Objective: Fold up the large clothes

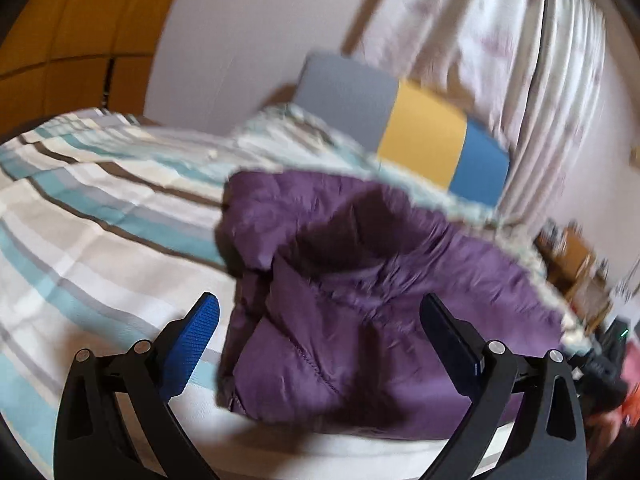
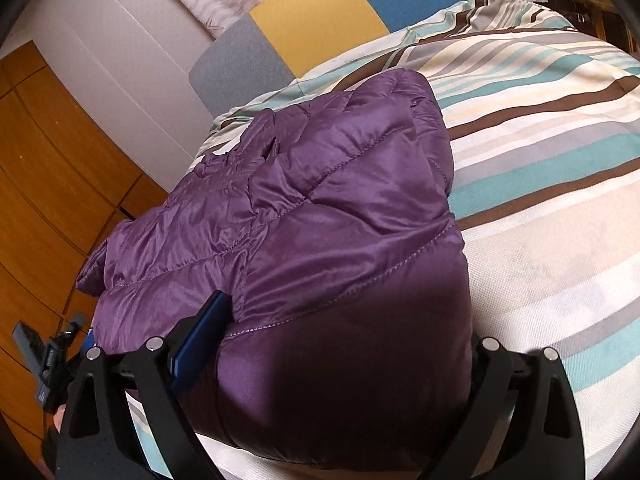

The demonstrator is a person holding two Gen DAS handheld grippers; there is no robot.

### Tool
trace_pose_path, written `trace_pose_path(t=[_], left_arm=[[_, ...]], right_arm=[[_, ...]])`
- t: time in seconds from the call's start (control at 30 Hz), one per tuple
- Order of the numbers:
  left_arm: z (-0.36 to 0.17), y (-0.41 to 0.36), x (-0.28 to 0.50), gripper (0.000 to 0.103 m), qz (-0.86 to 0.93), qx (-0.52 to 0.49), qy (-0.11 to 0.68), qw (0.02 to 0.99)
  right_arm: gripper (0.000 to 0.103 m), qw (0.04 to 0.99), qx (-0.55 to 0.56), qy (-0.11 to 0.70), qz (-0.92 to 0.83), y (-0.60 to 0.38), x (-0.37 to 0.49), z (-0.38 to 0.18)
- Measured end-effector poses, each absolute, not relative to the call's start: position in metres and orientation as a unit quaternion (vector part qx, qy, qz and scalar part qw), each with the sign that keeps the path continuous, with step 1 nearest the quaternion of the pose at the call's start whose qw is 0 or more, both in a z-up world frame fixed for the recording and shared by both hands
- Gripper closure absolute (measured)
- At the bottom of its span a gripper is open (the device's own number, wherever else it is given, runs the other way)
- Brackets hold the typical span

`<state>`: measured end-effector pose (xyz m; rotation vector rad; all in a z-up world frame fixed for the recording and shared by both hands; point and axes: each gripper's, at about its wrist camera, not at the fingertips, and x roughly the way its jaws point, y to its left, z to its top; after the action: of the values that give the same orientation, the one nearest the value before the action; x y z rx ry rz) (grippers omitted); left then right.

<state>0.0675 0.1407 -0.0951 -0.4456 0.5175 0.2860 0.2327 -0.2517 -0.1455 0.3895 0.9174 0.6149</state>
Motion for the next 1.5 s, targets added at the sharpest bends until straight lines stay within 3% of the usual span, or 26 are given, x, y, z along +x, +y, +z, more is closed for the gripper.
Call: trace_pose_path(t=[0.13, 0.23, 0.27, 0.4, 0.53, 1.17, 1.23, 1.27, 1.3, 1.33, 1.5], left_arm=[[-0.114, 0.155, 0.099, 0.005, 0.134, -0.259, 0.304, 0.907], [-0.125, 0.157, 0.104, 0.021, 0.121, -0.28, 0.314, 0.899], [-0.125, 0.155, 0.103, 0.033, 0.11, -0.278, 0.311, 0.902], [-0.128, 0.15, 0.093, 0.057, 0.083, -0.288, 0.312, 0.901], [-0.129, 0.142, 0.076, 0.065, 0.074, -0.293, 0.313, 0.9], [-0.128, 0.096, -0.021, 0.064, 0.039, -0.284, 0.316, 0.904], [-0.128, 0.097, -0.023, 0.057, 0.041, -0.286, 0.312, 0.905], [-0.127, 0.098, -0.025, 0.048, 0.046, -0.288, 0.31, 0.905], [-0.125, 0.1, -0.026, 0.036, 0.049, -0.289, 0.308, 0.905], [-0.122, 0.101, -0.027, 0.031, 0.052, -0.29, 0.303, 0.906], [-0.094, 0.107, -0.025, 0.014, 0.076, -0.242, 0.268, 0.929]], right_arm=[[0.017, 0.834, 0.194, 0.426, 0.29, -0.252, 0.233, -0.144], [0.029, 0.833, 0.198, 0.425, 0.295, -0.252, 0.232, -0.145], [0.035, 0.832, 0.198, 0.425, 0.297, -0.252, 0.232, -0.145], [0.051, 0.817, 0.212, 0.425, 0.327, -0.253, 0.233, -0.147], [0.061, 0.813, 0.207, 0.423, 0.343, -0.256, 0.224, -0.145], [0.062, 0.798, 0.141, 0.439, 0.388, -0.293, 0.151, -0.127], [0.058, 0.798, 0.134, 0.442, 0.387, -0.291, 0.151, -0.124], [0.048, 0.799, 0.133, 0.443, 0.386, -0.291, 0.151, -0.123], [0.044, 0.804, 0.131, 0.443, 0.375, -0.292, 0.154, -0.122], [0.04, 0.808, 0.131, 0.443, 0.367, -0.293, 0.155, -0.121], [0.037, 0.83, 0.15, 0.42, 0.335, -0.309, 0.169, -0.112]])
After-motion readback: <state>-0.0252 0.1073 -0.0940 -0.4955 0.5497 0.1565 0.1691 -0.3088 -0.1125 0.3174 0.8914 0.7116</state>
